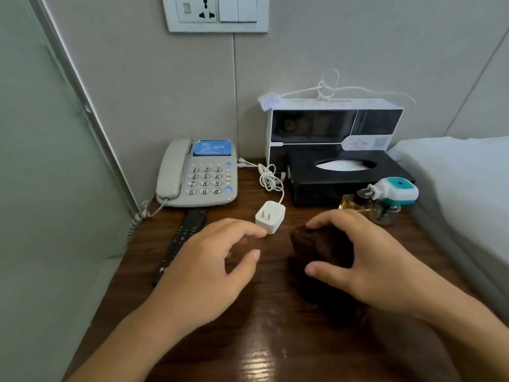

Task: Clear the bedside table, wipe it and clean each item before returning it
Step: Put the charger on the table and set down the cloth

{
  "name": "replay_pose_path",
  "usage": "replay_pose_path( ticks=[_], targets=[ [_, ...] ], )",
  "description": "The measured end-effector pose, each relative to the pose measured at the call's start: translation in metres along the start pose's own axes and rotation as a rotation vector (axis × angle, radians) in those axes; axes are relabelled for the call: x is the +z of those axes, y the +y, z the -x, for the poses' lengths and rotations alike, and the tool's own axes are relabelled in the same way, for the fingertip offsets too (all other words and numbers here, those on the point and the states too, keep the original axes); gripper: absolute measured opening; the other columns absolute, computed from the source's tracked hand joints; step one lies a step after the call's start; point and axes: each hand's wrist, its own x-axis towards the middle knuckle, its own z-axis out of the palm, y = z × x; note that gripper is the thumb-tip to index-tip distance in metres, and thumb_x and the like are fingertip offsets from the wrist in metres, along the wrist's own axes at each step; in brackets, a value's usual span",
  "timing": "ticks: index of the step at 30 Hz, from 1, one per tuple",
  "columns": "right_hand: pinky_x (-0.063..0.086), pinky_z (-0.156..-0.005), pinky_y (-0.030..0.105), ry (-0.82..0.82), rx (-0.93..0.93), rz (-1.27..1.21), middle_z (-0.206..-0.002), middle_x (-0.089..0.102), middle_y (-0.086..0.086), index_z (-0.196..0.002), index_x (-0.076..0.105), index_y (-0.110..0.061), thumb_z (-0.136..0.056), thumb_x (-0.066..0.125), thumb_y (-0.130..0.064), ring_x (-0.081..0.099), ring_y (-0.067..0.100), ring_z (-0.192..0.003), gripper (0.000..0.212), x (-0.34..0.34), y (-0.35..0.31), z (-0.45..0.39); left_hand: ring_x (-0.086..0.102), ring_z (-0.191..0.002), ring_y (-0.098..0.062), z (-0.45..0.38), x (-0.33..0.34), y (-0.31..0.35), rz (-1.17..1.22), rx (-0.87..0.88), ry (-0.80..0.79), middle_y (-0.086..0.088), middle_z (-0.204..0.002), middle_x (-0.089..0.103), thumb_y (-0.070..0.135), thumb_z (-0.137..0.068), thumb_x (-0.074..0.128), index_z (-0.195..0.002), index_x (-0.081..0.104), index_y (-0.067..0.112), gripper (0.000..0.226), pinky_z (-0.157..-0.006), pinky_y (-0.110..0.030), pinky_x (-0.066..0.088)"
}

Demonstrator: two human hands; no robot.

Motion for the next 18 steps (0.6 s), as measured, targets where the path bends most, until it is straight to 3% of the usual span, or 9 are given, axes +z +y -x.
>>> replay_pose_path(
  ticks=[3, 5, 6, 8, 11, 14, 18],
  targets=[
    [0.045, -0.113, 0.031, -0.191, 0.023, 0.176, -0.153, 0.027, -0.028, -0.150, 0.026, -0.060, -0.079, 0.074, -0.066, 0.037, 0.005, -0.140, 0.087, 0.001, 0.008, 0.007, 0.050, -0.118, 0.008, 0.002, 0.009, -0.001, -0.098, -0.002, -0.092, 0.034, -0.122, 0.055, 0.041, -0.096, 0.059, -0.126, 0.061, 0.047, 0.031, -0.088, -0.014, 0.046],
    [0.033, -0.121, 0.049, -0.179, 0.044, 0.349, -0.164, 0.013, -0.017, -0.155, 0.002, -0.061, -0.082, 0.061, -0.077, 0.023, 0.020, -0.150, 0.095, 0.013, 0.006, 0.012, 0.047, -0.119, 0.009, 0.004, 0.012, 0.001, -0.138, -0.034, -0.113, 0.033, -0.123, 0.053, 0.039, -0.098, 0.059, -0.128, 0.060, 0.045, 0.031, -0.092, -0.017, 0.046],
    [0.031, -0.120, 0.052, -0.150, 0.028, 0.406, -0.165, 0.013, -0.011, -0.156, -0.002, -0.058, -0.083, 0.054, -0.082, 0.024, 0.024, -0.149, 0.095, 0.022, 0.003, 0.015, 0.048, -0.118, 0.009, 0.005, 0.012, 0.002, -0.144, -0.049, -0.116, 0.033, -0.122, 0.054, 0.038, -0.098, 0.060, -0.128, 0.060, 0.045, 0.030, -0.093, -0.018, 0.047],
    [0.036, -0.113, 0.049, -0.059, -0.056, 0.499, -0.161, 0.020, -0.002, -0.159, 0.006, -0.050, -0.087, 0.039, -0.083, 0.034, 0.028, -0.140, 0.086, 0.041, -0.007, 0.020, 0.051, -0.114, 0.009, 0.009, 0.013, 0.005, -0.145, -0.064, -0.121, 0.032, -0.120, 0.055, 0.036, -0.098, 0.062, -0.126, 0.061, 0.044, 0.029, -0.091, -0.020, 0.049],
    [0.049, -0.097, 0.042, 0.007, -0.137, 0.506, -0.146, 0.034, 0.003, -0.157, 0.027, -0.041, -0.098, 0.031, -0.068, 0.046, 0.026, -0.120, 0.065, 0.058, -0.017, 0.025, 0.058, -0.104, 0.007, 0.013, 0.011, 0.010, -0.081, -0.129, -0.100, 0.031, -0.112, 0.058, 0.030, -0.098, 0.065, -0.121, 0.065, 0.043, 0.027, -0.084, -0.021, 0.051],
    [0.056, -0.088, 0.033, 0.013, -0.130, 0.346, -0.129, 0.043, -0.004, -0.149, 0.039, -0.043, -0.100, 0.049, -0.052, 0.057, 0.017, -0.108, 0.051, 0.042, -0.011, 0.025, 0.061, -0.098, 0.006, 0.010, 0.007, 0.015, -0.028, -0.216, -0.085, 0.027, -0.112, 0.063, 0.024, -0.100, 0.063, -0.120, 0.066, 0.042, 0.028, -0.078, -0.015, 0.047],
    [0.057, -0.094, 0.030, 0.132, -0.022, 0.192, -0.123, 0.056, -0.013, -0.137, 0.046, -0.039, -0.088, 0.077, -0.039, 0.063, 0.011, -0.107, 0.058, -0.019, 0.026, 0.042, 0.063, -0.096, 0.008, 0.008, -0.001, 0.017, 0.032, -0.266, -0.072, 0.024, -0.110, 0.066, 0.021, -0.101, 0.062, -0.118, 0.067, 0.041, 0.027, -0.075, -0.013, 0.046]
  ],
)
